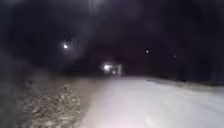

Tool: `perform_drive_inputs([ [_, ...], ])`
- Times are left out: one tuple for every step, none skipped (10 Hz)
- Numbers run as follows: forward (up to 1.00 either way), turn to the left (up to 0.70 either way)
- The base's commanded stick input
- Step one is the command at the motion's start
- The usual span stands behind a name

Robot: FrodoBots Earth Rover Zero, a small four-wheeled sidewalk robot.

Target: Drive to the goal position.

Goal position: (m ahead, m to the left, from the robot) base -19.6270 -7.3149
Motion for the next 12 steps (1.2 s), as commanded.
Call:
perform_drive_inputs([
  [0.7, -0.35],
  [0.7, 0.0],
  [0.7, 0.0],
  [0.7, 0.0],
  [0.65, 0.0],
  [0.0, 0.0],
  [0.0, 0.0],
  [0.0, 0.0],
  [0.0, 0.0],
  [0.0, 0.0],
  [0.0, 0.0],
  [0.0, 0.0],
])
